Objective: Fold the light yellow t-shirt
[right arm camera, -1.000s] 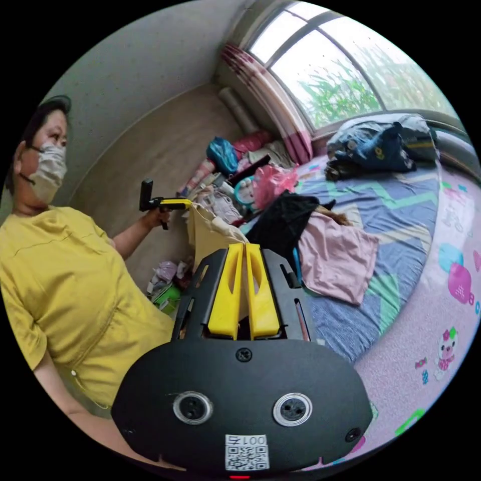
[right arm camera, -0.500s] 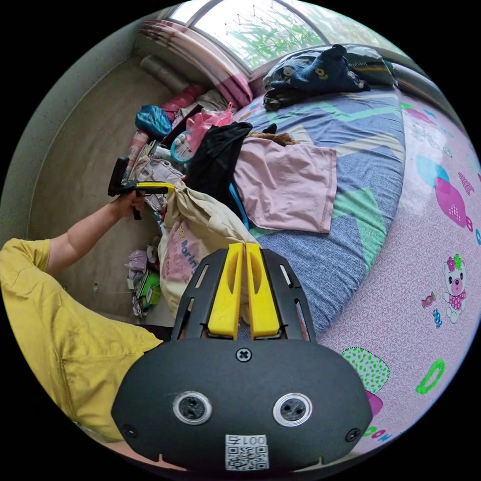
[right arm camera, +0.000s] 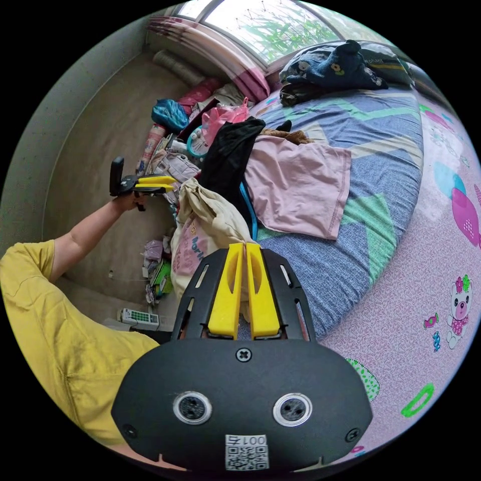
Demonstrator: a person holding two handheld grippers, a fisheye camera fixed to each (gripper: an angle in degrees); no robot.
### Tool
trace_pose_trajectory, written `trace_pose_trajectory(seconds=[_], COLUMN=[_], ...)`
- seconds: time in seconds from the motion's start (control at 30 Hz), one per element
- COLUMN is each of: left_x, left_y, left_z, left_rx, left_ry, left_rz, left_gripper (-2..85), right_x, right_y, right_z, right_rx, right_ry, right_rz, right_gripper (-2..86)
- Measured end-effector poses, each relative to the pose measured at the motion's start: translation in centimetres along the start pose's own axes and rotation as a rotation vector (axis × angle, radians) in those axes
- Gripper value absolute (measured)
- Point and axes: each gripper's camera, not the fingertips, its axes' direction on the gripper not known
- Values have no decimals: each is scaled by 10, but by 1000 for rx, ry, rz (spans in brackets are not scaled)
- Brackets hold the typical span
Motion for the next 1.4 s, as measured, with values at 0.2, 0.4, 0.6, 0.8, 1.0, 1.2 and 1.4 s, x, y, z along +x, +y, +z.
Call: trace_pose_trajectory(seconds=[0.2,0.4,0.6,0.8,1.0,1.2,1.4], left_x=[40,30,71,84,110,149,147], left_y=[-42,-68,-37,-20,-16,2,21], left_z=[22,38,66,59,86,148,107], left_rx=[-76,-70,-134,-50,-103,-259,-53], left_ry=[-93,22,19,5,-51,-151,-134], left_rz=[279,295,447,449,596,756,616], left_gripper=[26,-11,-2,14,14,-7,-16], right_x=[-16,-37,-56,-73,-98,-124,-168], right_y=[8,31,65,95,118,148,186], right_z=[-1,4,15,23,32,37,24], right_rx=[-16,-29,-23,-10,-11,26,98], right_ry=[36,103,111,121,139,136,173], right_rz=[-7,-20,3,44,43,60,30], right_gripper=[3,3,3,3,3,3,3])
